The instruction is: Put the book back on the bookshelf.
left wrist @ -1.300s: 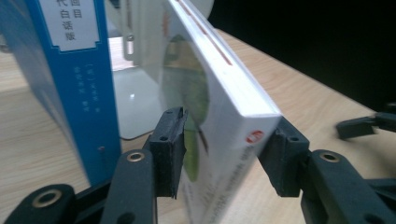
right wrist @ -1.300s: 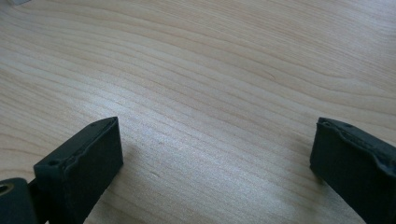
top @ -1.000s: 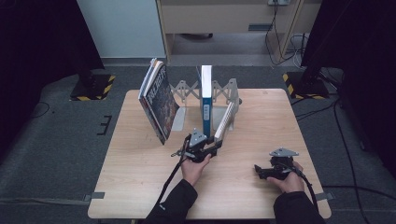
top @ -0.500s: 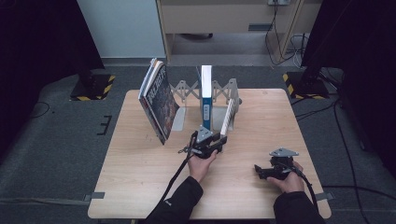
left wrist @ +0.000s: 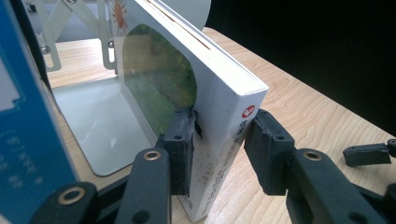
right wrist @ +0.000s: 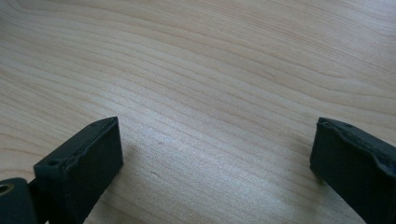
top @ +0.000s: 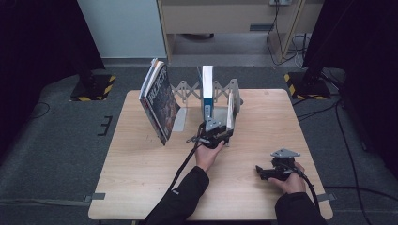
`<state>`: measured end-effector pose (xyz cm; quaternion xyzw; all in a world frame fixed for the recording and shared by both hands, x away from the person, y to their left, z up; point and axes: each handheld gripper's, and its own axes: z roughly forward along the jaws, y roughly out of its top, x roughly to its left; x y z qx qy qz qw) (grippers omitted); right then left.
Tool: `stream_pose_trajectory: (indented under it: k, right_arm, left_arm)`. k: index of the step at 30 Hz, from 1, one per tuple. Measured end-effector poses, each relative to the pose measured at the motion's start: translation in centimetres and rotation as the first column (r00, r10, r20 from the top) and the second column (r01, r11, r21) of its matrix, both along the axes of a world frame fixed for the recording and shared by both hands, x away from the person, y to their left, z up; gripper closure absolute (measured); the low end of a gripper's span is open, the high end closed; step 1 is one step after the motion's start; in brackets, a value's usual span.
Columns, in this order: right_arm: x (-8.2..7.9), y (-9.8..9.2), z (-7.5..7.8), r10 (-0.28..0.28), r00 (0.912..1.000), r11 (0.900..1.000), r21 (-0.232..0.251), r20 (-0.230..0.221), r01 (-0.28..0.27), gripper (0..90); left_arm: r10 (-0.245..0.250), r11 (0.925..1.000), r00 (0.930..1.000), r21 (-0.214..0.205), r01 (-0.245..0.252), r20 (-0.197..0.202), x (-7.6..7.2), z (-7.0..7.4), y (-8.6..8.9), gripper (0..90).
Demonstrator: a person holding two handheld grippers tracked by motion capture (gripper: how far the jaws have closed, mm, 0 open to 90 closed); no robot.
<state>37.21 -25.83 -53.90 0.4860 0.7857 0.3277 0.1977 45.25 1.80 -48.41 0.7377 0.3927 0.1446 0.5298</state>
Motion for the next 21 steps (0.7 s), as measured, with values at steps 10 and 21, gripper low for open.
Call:
stream_pose_trajectory:
  k: [10, 21]
  right_arm:
    - [0.0, 0.0, 0.0, 0.000, 1.0000, 1.0000, 0.000, 0.000, 0.000, 2.7]
    - [0.0, 0.0, 0.0, 0.000, 1.0000, 1.0000, 0.001, 0.000, 0.000, 2.7]
  left_arm:
    - [-0.030, 0.9994, 0.9995, 0.016, 0.030, 0.001, 1.1, 0.0, -0.9, 57.6]
    - [-0.033, 0.9980, 0.9991, 0.054, 0.032, 0.025, 1.6, 0.2, -1.4, 56.6]
